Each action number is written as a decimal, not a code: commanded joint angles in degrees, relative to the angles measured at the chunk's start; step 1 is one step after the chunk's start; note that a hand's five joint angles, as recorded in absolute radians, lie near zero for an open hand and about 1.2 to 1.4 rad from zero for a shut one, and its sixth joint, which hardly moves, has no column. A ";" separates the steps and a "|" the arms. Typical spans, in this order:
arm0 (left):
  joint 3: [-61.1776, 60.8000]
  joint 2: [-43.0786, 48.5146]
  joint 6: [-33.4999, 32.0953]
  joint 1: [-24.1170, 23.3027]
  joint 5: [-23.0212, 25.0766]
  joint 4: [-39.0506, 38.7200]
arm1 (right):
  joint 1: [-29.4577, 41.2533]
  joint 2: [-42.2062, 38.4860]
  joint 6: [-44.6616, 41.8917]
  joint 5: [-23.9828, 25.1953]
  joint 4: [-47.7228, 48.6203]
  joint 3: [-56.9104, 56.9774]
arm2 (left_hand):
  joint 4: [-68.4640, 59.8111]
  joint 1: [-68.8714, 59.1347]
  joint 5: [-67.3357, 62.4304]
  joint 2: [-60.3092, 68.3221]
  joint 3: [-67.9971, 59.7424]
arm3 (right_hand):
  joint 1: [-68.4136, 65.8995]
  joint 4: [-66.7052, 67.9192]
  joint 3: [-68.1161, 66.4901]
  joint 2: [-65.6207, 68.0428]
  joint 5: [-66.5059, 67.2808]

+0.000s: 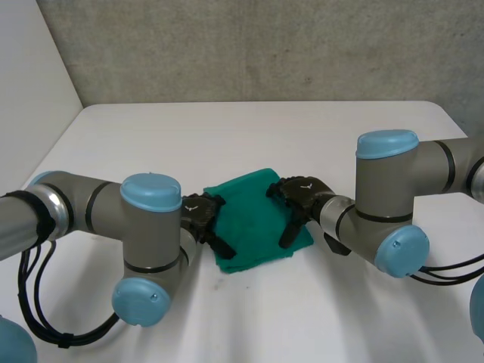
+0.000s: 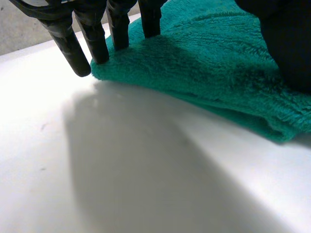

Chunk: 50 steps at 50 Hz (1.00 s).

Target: Fold the towel.

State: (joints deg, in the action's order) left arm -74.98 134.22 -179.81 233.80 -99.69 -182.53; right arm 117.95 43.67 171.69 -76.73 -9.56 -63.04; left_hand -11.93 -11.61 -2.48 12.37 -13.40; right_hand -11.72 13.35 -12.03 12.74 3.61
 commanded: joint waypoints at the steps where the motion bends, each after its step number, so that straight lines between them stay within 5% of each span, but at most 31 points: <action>1: -0.35 -5.02 -1.95 0.08 0.20 -0.02 | -0.44 4.49 0.13 -0.87 0.33 -0.68 | 0.20 -0.12 0.75 -0.65 1.67 | 1.72 -3.35 2.03 -2.74 -3.61; 11: 2.38 -19.42 -1.86 1.30 0.38 -0.11 | -1.67 18.56 0.92 -11.16 5.34 -2.44 | 0.87 0.55 1.42 -1.31 2.34 | 1.72 -3.35 2.03 -2.74 -3.61; 15: 2.55 -26.56 -1.86 7.64 0.38 0.25 | -5.52 28.38 -0.22 -25.73 11.75 -4.81 | 1.88 1.56 2.43 -2.33 3.35 | 1.72 -3.35 2.03 -2.74 -3.61; 27: 1.94 -33.06 0.68 13.35 5.39 9.65 | -9.14 31.39 -0.83 -12.04 5.96 -5.34 | 1.88 1.56 2.43 -2.33 3.35 | 1.72 -3.35 2.03 -2.74 -3.61; 50: -2.19 -36.05 4.02 13.44 5.83 5.61 | -8.00 32.62 -1.54 -11.24 6.39 -7.80 | 1.88 1.56 2.43 -2.33 3.35 | 1.72 -3.35 2.03 -2.74 -3.61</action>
State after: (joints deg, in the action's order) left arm -75.94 99.24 -175.55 247.24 -93.86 -175.08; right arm 109.72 76.03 170.14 -88.17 -3.13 -70.35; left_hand -11.88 -11.49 -2.46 11.89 -12.23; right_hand -11.72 13.35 -12.03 12.74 3.34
